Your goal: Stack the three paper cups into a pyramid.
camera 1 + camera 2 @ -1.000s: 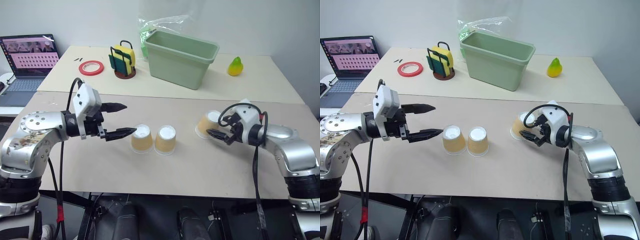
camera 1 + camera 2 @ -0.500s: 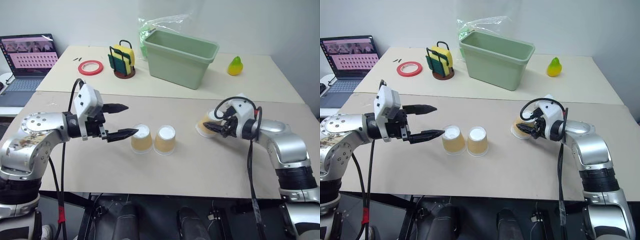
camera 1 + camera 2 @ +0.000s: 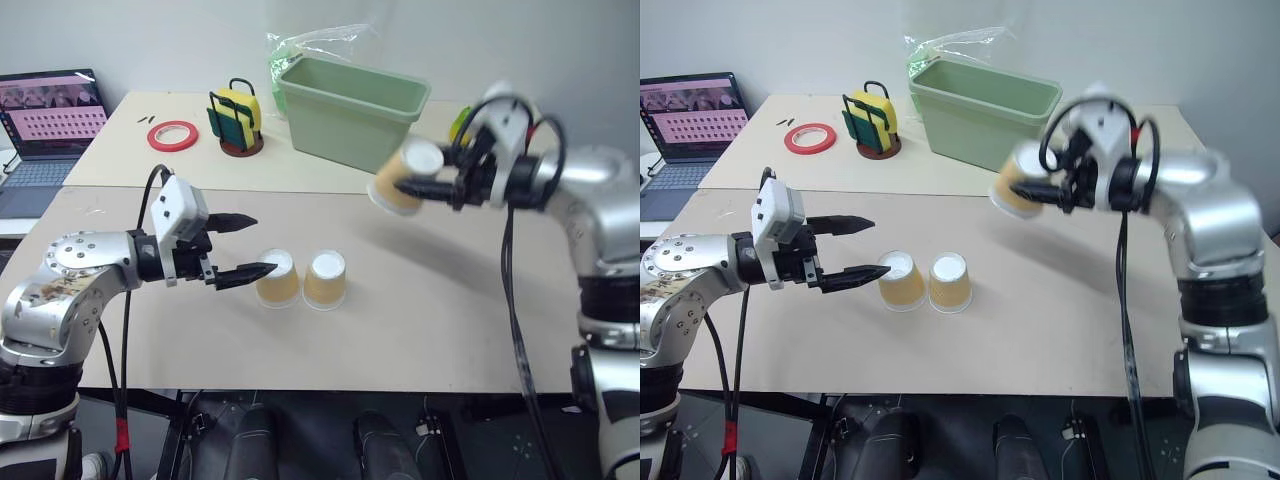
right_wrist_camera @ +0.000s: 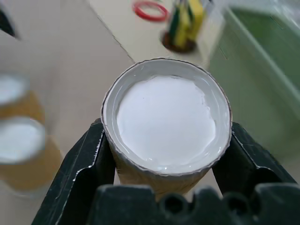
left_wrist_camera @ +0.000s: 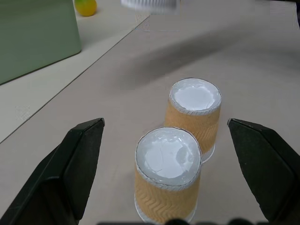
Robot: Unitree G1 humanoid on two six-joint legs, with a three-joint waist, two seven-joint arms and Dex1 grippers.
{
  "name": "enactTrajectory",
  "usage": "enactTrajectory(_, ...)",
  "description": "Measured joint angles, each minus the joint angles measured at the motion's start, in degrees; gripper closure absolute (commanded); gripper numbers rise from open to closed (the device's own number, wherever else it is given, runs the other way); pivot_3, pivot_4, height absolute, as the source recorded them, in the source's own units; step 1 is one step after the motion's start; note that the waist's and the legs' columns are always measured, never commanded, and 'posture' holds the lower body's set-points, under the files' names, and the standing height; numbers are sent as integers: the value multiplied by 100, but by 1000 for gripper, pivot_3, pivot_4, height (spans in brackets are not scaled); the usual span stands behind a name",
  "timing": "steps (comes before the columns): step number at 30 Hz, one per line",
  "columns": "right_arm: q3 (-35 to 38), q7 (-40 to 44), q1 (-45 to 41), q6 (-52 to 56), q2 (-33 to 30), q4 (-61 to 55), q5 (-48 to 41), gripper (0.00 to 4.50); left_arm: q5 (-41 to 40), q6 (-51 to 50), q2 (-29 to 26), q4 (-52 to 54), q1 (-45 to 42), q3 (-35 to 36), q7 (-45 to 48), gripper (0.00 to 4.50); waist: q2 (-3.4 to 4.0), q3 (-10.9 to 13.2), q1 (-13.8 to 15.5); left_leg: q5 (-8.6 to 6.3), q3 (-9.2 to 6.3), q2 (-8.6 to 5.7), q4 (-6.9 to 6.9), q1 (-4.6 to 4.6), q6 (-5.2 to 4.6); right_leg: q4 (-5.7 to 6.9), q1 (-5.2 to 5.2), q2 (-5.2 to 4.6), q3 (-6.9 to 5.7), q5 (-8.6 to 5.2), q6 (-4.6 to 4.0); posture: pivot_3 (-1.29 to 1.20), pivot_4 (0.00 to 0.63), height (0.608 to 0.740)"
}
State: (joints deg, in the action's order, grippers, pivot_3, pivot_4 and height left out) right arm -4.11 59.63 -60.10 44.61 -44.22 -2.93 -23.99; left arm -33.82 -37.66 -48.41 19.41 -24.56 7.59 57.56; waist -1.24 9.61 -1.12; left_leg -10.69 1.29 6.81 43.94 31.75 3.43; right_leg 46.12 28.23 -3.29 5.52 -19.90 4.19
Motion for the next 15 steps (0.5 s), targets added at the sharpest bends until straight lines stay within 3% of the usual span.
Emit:
enactTrajectory(5, -698, 898, -1010, 483, 349, -22, -383, 1919, -4, -8, -72, -9, 198, 86, -38, 0, 0, 0, 12, 0, 0, 0, 5, 0, 0, 0, -2, -1, -1, 1, -1, 0, 150, 656)
enactTrajectory(15, -1581, 1260, -967, 262, 888, 31, -128, 1919, -268, -276, -252, 388, 835, 620, -225, 0, -2, 0, 44, 1, 0, 0, 5, 1, 1, 0, -1, -2, -3, 1, -2, 0, 150, 656)
